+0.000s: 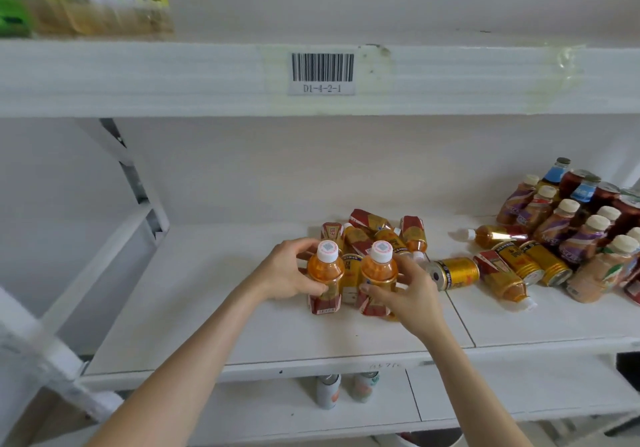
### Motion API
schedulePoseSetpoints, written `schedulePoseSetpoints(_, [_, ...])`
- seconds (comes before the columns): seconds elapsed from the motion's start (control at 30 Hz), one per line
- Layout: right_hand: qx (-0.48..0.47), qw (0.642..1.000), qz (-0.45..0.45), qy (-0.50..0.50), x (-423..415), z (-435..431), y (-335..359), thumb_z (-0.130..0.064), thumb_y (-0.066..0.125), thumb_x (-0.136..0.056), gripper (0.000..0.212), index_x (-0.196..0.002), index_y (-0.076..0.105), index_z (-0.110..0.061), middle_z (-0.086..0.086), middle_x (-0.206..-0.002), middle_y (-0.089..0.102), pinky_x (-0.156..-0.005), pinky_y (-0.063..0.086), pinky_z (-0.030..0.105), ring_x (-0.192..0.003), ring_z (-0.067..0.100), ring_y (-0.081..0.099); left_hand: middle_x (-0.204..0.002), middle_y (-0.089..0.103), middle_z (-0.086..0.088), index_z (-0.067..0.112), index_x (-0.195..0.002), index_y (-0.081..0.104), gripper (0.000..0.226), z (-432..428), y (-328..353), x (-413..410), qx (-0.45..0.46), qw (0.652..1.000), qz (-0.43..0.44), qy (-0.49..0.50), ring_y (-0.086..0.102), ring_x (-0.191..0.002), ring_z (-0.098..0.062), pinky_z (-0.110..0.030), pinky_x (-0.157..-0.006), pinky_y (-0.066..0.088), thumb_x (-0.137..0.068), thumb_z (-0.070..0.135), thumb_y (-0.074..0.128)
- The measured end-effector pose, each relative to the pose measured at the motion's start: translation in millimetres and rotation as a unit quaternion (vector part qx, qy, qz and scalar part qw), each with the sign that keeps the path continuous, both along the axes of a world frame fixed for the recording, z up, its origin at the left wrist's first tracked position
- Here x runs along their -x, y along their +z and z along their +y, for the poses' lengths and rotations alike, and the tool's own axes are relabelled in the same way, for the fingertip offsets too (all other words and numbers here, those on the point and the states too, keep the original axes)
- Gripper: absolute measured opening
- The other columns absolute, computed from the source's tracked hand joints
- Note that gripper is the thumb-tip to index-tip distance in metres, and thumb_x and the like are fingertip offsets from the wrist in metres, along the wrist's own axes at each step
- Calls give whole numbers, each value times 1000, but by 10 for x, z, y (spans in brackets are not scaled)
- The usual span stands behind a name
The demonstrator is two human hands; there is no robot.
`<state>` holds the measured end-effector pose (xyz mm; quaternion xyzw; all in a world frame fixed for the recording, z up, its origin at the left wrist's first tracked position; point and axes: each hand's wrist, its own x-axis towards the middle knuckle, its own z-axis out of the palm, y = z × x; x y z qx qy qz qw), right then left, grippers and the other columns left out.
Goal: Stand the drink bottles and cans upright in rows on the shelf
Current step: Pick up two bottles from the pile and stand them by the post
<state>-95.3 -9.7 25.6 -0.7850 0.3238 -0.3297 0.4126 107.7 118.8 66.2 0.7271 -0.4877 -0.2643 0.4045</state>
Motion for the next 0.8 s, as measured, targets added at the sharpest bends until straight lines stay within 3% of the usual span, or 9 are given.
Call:
schedulePoseSetpoints(0.13, [0, 1000, 7, 25, -264, 193, 14, -37, 85, -62, 58, -114, 58, -30, -17, -100, 67, -77, 51, 23, -94, 4, 63, -112, 66, 12, 29, -114, 62, 65, 275, -17, -206, 4, 1000, 10, 27, 60, -109, -9, -41, -90, 56, -52, 24, 81])
schedulePoseSetpoints(0.23, [-10, 999, 6, 35, -497, 368, -24, -39, 85, -62, 64, -119, 57, -25, -13, -103, 67, -80, 53, 26, -95, 6, 63, -109, 66, 14, 30, -112, 63, 62, 484, -47, -401, -3, 999, 10, 34, 59, -108, -7, -40, -91, 56, -53, 23, 80])
schedulePoseSetpoints(0.33, [-22, 999, 5, 37, -745, 553, -57, -40, 84, -61, 65, -118, 55, -31, -17, -102, 65, -79, 50, 22, -96, 3, 61, -106, 67, 15, 30, -108, 64, 58, 662, -68, -651, -8, 999, 4, 35, 59, -106, -2, -38, -89, 56, -54, 20, 80])
schedulePoseSetpoints(0.47, [-44, 998, 16, 29, -1100, 784, -132, -37, 84, -65, 72, -128, 52, -20, -5, -113, 66, -84, 53, 30, -103, 14, 61, -102, 68, 15, 33, -104, 64, 56, 856, -49, -1034, -17, 999, -10, 30, 60, -103, -1, -36, -87, 57, -52, 20, 79])
schedulePoseSetpoints(0.67, [-73, 997, 5, 22, -1636, 1092, -187, -33, 84, -66, 63, -121, 54, -25, -13, -103, 63, -68, 43, 10, -92, 3, 59, -102, 67, 16, 34, -104, 63, 57, 1049, -75, -1577, -45, 998, -41, 30, 60, -101, 1, -28, -84, 55, -52, 20, 80])
schedulePoseSetpoints(0.8, [-91, 995, 9, 35, -2006, 1184, -238, -30, 85, -65, 59, -114, 55, -29, -20, -99, 62, -68, 45, 11, -92, 1, 60, -108, 63, 14, 36, -106, 59, 60, 1137, -166, -1928, -74, 995, -53, 47, 58, -102, -3, -24, -77, 50, -52, 23, 82])
